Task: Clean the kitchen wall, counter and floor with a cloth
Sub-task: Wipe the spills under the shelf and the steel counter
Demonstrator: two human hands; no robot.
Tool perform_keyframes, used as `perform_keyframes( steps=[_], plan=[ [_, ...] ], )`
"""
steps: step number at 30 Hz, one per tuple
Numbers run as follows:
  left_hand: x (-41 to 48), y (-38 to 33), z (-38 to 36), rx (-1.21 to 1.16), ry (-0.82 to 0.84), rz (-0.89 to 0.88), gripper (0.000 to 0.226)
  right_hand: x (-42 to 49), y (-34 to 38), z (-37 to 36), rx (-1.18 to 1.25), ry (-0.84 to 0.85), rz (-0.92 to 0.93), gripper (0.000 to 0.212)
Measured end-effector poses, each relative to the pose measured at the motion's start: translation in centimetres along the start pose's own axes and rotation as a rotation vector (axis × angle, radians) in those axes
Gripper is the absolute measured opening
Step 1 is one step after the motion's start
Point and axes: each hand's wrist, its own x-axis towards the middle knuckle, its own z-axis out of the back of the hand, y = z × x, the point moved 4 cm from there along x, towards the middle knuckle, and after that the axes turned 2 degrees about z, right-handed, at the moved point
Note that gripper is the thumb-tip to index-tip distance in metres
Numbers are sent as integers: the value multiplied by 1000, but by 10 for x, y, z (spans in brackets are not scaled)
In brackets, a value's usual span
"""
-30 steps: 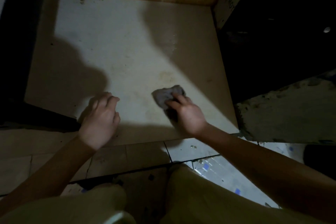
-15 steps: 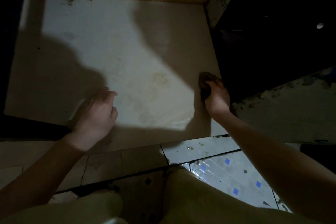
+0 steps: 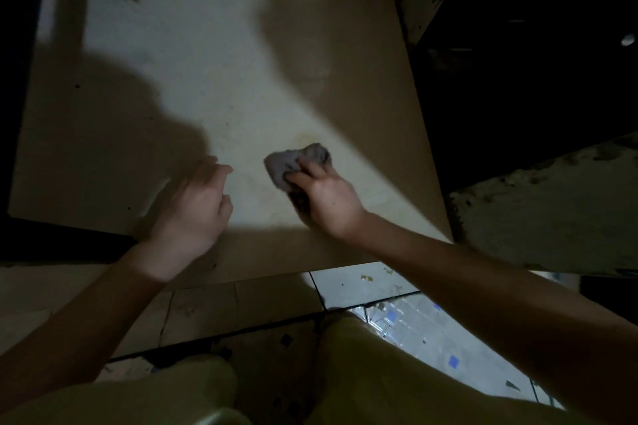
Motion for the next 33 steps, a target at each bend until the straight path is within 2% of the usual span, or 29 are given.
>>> perform_keyframes(
  steps=[3, 7, 10, 14, 17, 23, 33],
  plan=[
    [0, -4, -1, -13, 15, -5, 40, -16, -2, -6, -56, 39, 15, 52],
    [-3, -12, -5, -36, 35, 3, 41, -55, -23, -9, -101, -25, -12, 46],
    [-3, -16, -7, -44, 44, 27, 42, -80, -52, 0, -56, -89, -154, 46],
    [-3, -24, -11, -29, 31, -35, 42, -113, -98, 11, -23, -169, -429, 58],
    [-4, -24, -11, -24, 28, -42, 42, -127, -106, 11, -12, -217, -499, 57],
    [-12, -17, -13, -40, 45, -5, 43, -132, -83, -4, -35, -199, -432, 54],
    [-26, -2, 1, -7, -19, -27, 40, -81, -2, -21, -27, -63, -118, 48]
  ],
)
